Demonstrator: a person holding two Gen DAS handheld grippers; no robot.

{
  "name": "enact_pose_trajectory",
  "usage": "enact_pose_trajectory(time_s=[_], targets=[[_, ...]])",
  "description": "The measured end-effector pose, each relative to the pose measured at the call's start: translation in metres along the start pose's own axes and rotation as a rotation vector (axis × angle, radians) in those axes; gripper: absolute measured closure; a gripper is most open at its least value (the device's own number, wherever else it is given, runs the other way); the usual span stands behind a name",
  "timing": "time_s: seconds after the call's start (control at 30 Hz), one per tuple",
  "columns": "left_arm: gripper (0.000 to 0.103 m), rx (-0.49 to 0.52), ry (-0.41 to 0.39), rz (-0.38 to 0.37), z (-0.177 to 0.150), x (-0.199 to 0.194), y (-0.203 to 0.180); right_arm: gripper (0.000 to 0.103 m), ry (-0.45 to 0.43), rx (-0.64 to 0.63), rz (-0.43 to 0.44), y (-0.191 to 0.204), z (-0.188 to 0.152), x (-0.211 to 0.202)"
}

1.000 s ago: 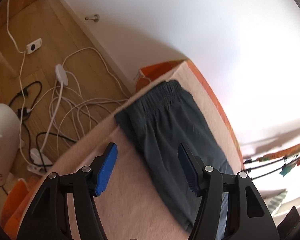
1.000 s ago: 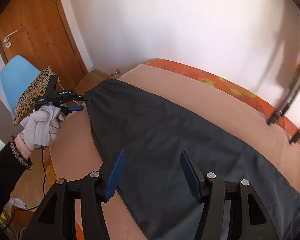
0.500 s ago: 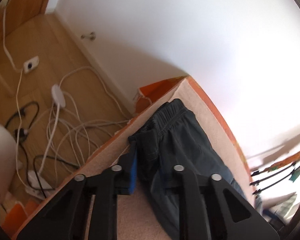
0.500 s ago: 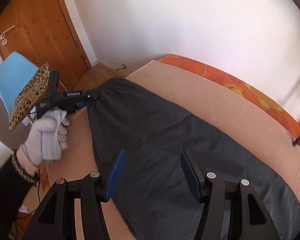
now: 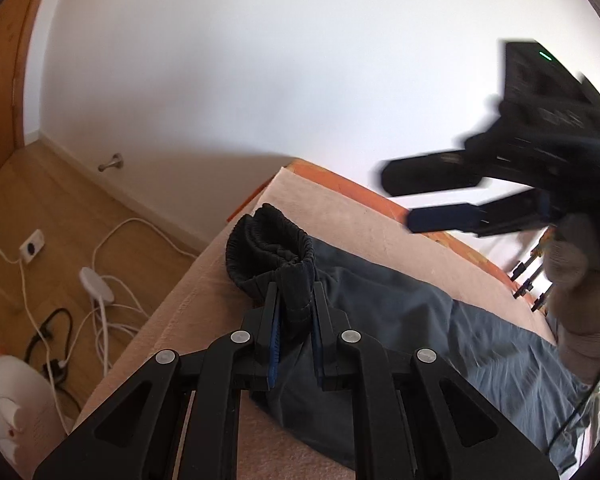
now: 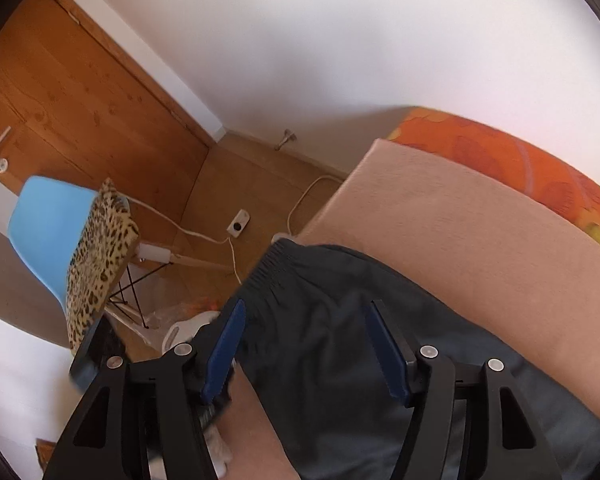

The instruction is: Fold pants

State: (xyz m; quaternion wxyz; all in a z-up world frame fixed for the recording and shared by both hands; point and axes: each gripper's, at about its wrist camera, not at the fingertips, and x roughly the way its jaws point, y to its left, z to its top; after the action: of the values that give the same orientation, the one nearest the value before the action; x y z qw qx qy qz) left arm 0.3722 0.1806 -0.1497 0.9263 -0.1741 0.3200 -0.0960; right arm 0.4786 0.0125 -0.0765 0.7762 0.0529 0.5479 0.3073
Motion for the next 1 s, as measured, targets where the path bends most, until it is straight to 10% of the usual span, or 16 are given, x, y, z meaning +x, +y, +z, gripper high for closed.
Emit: enact_pose_trajectory(time_s=[0.53,0.77,1.0], targets=[[0.092,-0.036,0.063,-0.031,0.000,0.010,0.006,0.038,0.256,-0.139,-0.206,0.056,0.023,0.129],[0.092,-0.013,0.041,-0.036,-0.001,0.003,0.001,0.079,0.232,-0.134,-0.201,0.048,0.026,0.117],[0.092,0.073,0.044,-0.036,-0.010,-0.008,-0.017,0.090,0.093,-0.044,-0.066,0.019,0.018,0.065]])
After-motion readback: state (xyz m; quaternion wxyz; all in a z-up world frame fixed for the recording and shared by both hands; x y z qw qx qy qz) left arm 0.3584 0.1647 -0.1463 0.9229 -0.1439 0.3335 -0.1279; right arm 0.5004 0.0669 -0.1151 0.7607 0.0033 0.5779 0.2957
